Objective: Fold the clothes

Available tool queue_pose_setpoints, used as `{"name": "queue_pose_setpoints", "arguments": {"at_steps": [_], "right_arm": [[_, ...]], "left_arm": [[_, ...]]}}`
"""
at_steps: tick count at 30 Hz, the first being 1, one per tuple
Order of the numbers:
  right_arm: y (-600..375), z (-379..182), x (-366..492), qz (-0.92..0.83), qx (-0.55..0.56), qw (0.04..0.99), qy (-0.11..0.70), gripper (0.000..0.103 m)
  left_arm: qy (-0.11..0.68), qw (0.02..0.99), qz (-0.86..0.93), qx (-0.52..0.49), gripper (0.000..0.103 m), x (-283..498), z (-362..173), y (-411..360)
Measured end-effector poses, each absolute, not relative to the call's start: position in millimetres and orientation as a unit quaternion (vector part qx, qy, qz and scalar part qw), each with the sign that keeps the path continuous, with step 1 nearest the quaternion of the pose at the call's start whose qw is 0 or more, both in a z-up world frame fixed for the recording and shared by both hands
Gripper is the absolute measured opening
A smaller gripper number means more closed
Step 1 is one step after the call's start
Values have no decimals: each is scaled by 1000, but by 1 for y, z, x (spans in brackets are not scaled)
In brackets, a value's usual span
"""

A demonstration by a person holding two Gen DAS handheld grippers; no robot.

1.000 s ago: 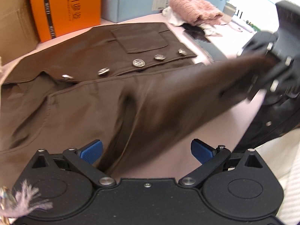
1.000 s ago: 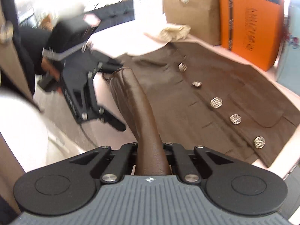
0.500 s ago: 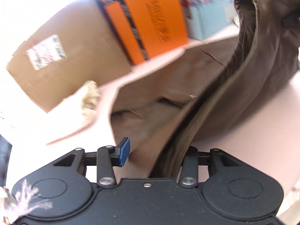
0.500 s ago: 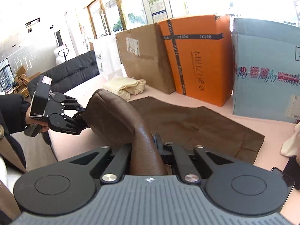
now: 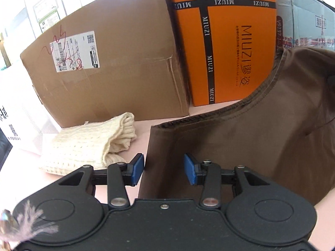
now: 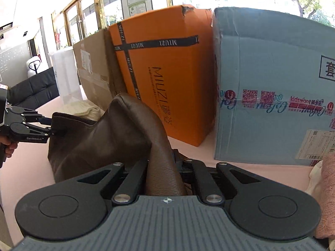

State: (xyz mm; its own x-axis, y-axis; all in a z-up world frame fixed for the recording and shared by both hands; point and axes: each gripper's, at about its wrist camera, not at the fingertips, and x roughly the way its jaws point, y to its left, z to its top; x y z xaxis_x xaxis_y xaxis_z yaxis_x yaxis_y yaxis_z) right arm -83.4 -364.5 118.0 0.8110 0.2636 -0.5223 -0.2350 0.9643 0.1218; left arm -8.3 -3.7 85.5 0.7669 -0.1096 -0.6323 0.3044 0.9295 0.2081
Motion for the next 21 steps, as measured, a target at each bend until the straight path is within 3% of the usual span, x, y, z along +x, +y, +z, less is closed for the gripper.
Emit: {"name": "queue_pose_setpoints", "arguments": {"at_steps": [4,12,14,16,21], "right_arm": [[-371,98,-61,123,25,943,308,3],[-382,65,-42,85,27,933,349,5],[-383,59,-39,41,16,935,351,21],[-383,54,-37,-3,5,936,353,63],[-390,71,-64,-106,47,948,297,67]], "left_arm": [[343,927,-96,115,59,-1,74,3],[390,918,11,-74,68,-13,52,45],[409,901,32,-141,68,-13,43,57],[421,883,41,-202,68,-14,34,66],[415,856,33,-306,75,-15,26,73]]}}
